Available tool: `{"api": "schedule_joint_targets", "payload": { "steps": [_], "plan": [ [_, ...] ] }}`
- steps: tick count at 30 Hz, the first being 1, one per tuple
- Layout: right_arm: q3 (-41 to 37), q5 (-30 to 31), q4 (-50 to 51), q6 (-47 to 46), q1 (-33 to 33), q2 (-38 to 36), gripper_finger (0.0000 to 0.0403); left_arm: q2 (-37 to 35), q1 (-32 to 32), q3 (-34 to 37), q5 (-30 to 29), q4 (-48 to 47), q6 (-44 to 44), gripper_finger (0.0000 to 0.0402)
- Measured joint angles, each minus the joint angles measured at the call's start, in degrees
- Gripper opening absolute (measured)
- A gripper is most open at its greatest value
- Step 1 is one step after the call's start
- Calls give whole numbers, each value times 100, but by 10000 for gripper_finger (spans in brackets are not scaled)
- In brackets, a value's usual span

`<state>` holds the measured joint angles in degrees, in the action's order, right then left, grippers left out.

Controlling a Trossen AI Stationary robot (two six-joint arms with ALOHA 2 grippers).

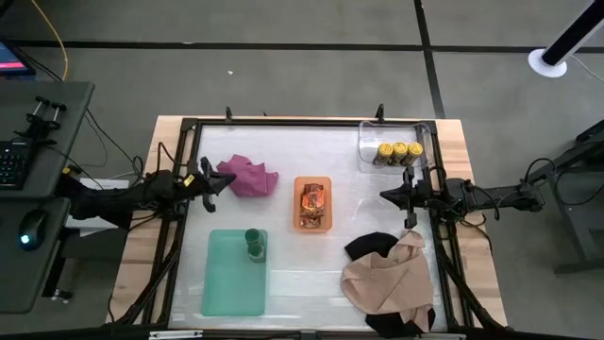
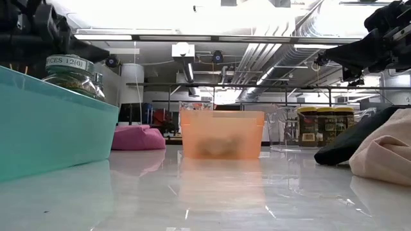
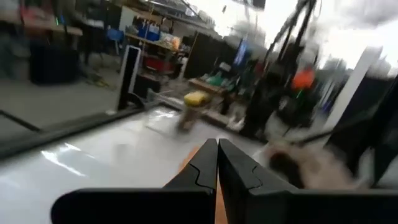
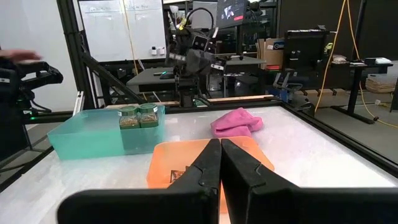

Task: Sort spices by type
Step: Return to Home Position

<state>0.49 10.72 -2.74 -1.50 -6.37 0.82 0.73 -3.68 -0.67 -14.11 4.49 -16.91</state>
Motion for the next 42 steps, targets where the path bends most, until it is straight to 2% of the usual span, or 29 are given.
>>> {"api": "schedule_joint_targets", "payload": {
  "steps": [5, 8, 10, 14, 17, 27, 42],
  "plan": [
    [0, 1, 0, 0, -1, 2, 1, 33, 0, 0, 0, -181, 1833, 0],
    [0, 2, 1, 0, -1, 2, 1, -50, 114, 0, 11, -192, 2565, 0],
    [-2, 0, -1, 0, -1, 2, 1, -52, 180, -2, 312, -160, 2911, 0],
    [-2, 2, -1, 0, 1, 2, 1, -52, 257, -2, 1277, -264, 3403, 0],
    [-2, 2, 1, 0, 1, 2, 1, -49, 259, -2, 1611, -389, 3456, 0],
    [-2, 4, 1, 0, -1, 2, 1, -52, 221, -2, 1589, -387, 2927, 0],
    [-2, 2, -1, 0, 0, 2, 1, -52, 221, -2, 1582, -382, 2905, 0]
  ]
}}
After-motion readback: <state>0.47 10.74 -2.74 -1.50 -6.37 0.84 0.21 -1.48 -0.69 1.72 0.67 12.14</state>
